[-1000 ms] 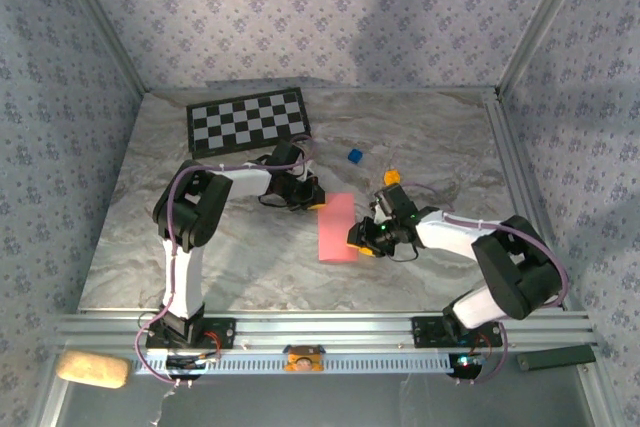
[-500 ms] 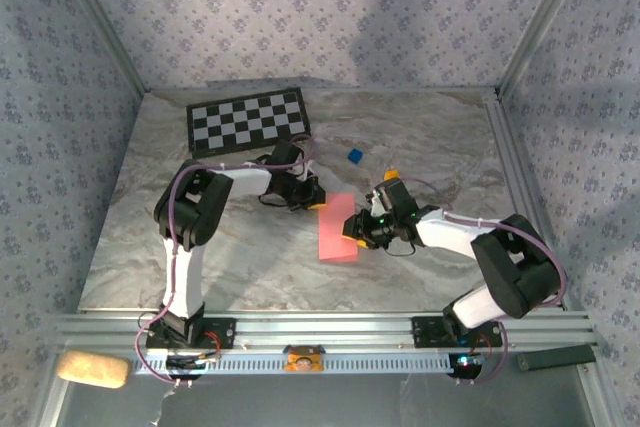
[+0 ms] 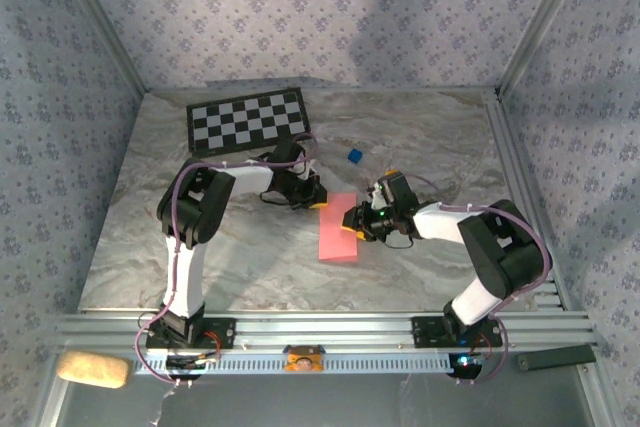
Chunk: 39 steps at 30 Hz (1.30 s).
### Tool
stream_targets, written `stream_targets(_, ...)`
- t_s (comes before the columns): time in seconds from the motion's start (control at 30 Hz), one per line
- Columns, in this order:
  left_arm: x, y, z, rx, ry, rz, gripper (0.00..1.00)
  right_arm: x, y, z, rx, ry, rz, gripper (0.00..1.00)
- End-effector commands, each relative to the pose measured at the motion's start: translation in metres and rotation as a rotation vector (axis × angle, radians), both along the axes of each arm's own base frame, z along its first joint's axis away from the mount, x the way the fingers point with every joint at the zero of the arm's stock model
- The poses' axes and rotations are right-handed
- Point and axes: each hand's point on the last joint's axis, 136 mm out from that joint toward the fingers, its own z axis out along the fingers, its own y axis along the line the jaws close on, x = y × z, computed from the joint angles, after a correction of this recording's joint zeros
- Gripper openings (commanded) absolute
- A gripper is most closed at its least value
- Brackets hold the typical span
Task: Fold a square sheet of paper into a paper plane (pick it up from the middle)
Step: Fold the triangle a second time at the center of the table.
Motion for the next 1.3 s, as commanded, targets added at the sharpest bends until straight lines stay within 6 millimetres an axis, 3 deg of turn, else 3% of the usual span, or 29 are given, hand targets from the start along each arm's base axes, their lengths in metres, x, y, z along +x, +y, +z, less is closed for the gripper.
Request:
stream_targets(0.0, 0.002, 0.000, -0.010, 0.025, -0.012, -0.019, 0.07, 0.008, 0.004, 0.006, 0.039, -0.006, -0.008, 0.34)
stream_targets(0.17, 0.004, -0.002, -0.007, 0.021, -0.014, -0.021, 0.08, 0.010, 0.001, 0.002, 0.043, 0.007, -0.010, 0.29)
stream_targets(0.33, 0.009, -0.008, 0.016, -0.007, -0.052, -0.034, 0.10, 0.007, -0.004, -0.009, 0.034, 0.041, -0.014, 0.22)
stream_targets(0.43, 0.013, -0.008, 0.029, -0.011, -0.077, -0.031, 0.18, 0.007, -0.006, -0.011, 0.031, 0.043, -0.012, 0.17)
stream_targets(0.63, 0.011, -0.007, 0.071, -0.034, -0.177, -0.037, 0.35, 0.007, -0.010, -0.012, 0.002, 0.036, -0.023, 0.14)
stream_targets(0.87, -0.010, -0.004, 0.129, -0.015, -0.440, -0.061, 0.31, 0.011, -0.013, -0.013, -0.015, 0.034, -0.047, 0.13)
stream_targets(1.0, -0.026, 0.002, 0.132, 0.014, -0.501, -0.065, 0.31, 0.008, -0.008, -0.007, 0.000, 0.019, -0.008, 0.21)
stream_targets(1.27, -0.041, 0.020, 0.134, 0.017, -0.527, -0.023, 0.33, 0.000, -0.013, -0.006, -0.040, -0.012, 0.049, 0.24)
